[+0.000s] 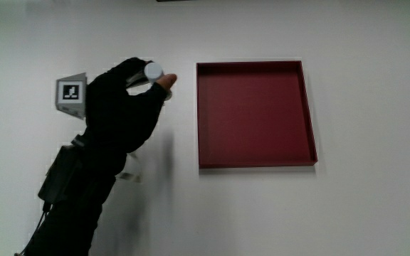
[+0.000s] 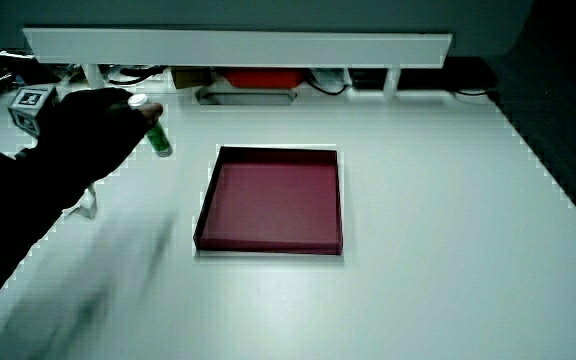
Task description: Pick glue stick
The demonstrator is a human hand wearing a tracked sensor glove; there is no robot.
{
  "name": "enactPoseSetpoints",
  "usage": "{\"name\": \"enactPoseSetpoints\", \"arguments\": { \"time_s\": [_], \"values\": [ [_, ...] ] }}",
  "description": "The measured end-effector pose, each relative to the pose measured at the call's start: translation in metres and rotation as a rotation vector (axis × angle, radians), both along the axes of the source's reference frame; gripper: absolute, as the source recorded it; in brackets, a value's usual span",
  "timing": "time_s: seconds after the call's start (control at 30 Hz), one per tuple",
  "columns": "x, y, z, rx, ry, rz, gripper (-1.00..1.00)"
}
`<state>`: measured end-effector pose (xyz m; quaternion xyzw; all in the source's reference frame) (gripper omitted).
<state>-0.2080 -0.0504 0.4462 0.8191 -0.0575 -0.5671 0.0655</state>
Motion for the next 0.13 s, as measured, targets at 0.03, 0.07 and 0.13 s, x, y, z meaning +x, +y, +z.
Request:
{"name": "enactPoseSetpoints", "arguments": {
  "time_s": [0.03, 0.07, 0.13],
  "values": [
    [0.005, -0.001, 0.000, 0.018, 0.014, 0.016, 1.00],
    [0.011, -0.002, -0.001, 0.023, 0.020, 0.027, 1.00],
    [0.021, -0.004, -0.001, 0.034, 0.033, 0.050, 1.00]
  ]
}}
